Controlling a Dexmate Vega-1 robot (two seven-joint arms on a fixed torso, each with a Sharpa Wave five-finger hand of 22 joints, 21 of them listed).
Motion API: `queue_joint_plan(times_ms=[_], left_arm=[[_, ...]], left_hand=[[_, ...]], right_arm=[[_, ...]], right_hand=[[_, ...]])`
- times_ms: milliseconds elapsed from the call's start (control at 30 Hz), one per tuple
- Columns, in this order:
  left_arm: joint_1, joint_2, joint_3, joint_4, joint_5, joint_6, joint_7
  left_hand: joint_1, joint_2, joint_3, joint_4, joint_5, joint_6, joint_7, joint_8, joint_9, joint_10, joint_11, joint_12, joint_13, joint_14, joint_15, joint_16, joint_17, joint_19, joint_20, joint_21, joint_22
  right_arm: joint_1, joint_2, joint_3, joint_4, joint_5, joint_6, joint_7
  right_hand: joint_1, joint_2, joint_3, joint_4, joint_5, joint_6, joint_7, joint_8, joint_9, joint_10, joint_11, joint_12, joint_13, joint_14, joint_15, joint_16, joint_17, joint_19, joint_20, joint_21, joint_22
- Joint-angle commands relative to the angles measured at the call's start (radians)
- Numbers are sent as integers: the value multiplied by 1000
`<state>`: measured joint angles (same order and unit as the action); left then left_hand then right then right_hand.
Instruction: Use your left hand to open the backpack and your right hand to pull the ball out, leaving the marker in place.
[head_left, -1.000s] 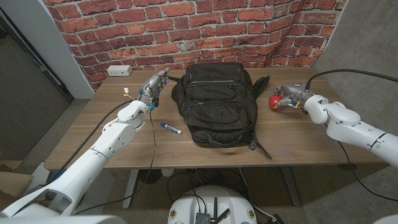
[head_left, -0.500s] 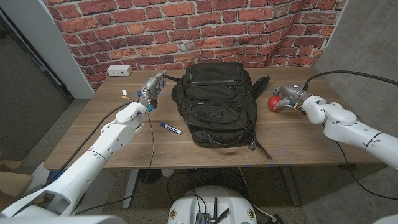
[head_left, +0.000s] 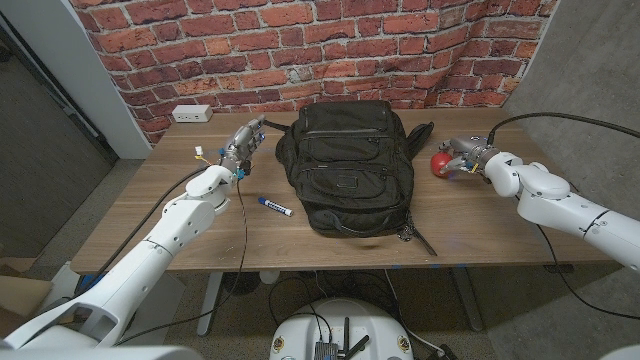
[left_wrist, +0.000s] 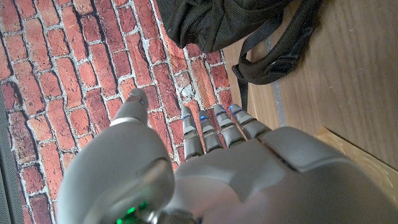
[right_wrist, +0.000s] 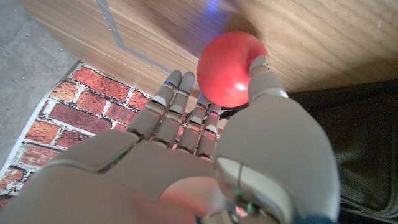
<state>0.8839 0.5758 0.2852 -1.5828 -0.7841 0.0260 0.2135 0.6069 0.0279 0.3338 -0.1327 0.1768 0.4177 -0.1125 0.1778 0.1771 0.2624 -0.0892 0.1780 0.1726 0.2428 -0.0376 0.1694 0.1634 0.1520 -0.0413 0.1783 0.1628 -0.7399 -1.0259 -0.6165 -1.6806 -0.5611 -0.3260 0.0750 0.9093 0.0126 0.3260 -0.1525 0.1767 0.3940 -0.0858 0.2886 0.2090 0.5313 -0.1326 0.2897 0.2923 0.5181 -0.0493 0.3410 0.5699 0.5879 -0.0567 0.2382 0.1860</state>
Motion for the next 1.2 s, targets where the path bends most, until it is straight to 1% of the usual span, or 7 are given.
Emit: queue_joint_plan(times_ms=[33, 133, 333, 433, 567, 900, 1200], left_arm=[[-33, -13, 11, 50, -6, 9, -17], [-42, -16, 14, 61, -5, 11, -20], [-56, -20, 19, 76, -2, 13, -26], [-60, -22, 21, 81, -1, 13, -27], [-63, -27, 22, 87, -1, 11, -29], [-67, -32, 28, 90, 2, 19, -22], [-61, -32, 29, 77, 3, 25, -9]], left_hand=[[-1, 5, 4, -7, 2, 8, 0, 7, 2, 2, -9, 11, 3, 0, 3, 6, 1, 0, -29, 6, 4], [-1, 6, 4, -7, 2, 9, 0, 7, 2, 2, -8, 11, 3, 0, 3, 6, 1, 0, -29, 6, 4], [-2, 8, 4, -9, 2, 10, -2, 7, 2, 3, -8, 12, 2, 1, 4, 7, 1, 2, -30, 7, 4], [-2, 8, 5, -9, 2, 10, -4, 7, 2, 4, -8, 12, 2, 2, 3, 7, 1, 4, -29, 7, 4], [-2, 10, 5, -10, 2, 10, -4, 7, 2, 4, -7, 12, 2, 2, 3, 7, 1, 5, -28, 8, 4], [-2, 12, 6, -12, 2, 11, -5, 7, 2, 5, -8, 12, 2, 4, 2, 7, 1, 9, -30, 9, 4], [-3, 14, 6, -14, 2, 11, -5, 6, 2, 6, -8, 13, 2, 6, 3, 7, 1, 10, -30, 8, 4]], right_arm=[[8, -2, 1, -8, 17, -7, 16], [11, -4, -1, -11, 16, -9, 22], [14, -9, -2, -15, 19, -6, 35], [18, -13, -3, -12, 25, 5, 44], [24, -19, -3, -12, 30, 17, 61], [35, -31, 4, -4, 59, 54, 99], [48, -44, 11, 7, 98, 101, 146]], right_hand=[[-17, -19, -11, 1, 8, -37, 6, -15, -1, -14, -11, -24, 189, -31, -153, -13, 3, -10, -45, -8, 0], [-21, -21, -15, 2, 9, -51, 10, -21, -2, -32, -3, -36, 187, -50, -148, -18, 6, -16, -38, -11, -1], [-22, -27, -20, -1, 13, -109, 21, -47, -5, -105, 11, -77, 180, -114, -113, -50, -3, -44, -14, -23, -2], [-21, -34, -22, -3, 14, -128, 20, -56, -7, -120, 17, -85, 176, -140, -95, -65, -11, -65, 2, -32, -3], [-25, -45, -26, -4, 16, -161, 20, -71, -9, -171, 30, -105, 168, -178, -63, -91, -26, -86, 18, -39, -6], [-32, -59, -30, -2, 20, -206, 24, -88, -12, -248, 42, -119, 149, -235, -14, -128, -52, -123, 42, -49, -9], [-59, -76, -41, 5, 23, -279, 28, -104, -15, -334, 94, -121, 118, -311, 44, -156, -82, -176, 79, -56, -12]])
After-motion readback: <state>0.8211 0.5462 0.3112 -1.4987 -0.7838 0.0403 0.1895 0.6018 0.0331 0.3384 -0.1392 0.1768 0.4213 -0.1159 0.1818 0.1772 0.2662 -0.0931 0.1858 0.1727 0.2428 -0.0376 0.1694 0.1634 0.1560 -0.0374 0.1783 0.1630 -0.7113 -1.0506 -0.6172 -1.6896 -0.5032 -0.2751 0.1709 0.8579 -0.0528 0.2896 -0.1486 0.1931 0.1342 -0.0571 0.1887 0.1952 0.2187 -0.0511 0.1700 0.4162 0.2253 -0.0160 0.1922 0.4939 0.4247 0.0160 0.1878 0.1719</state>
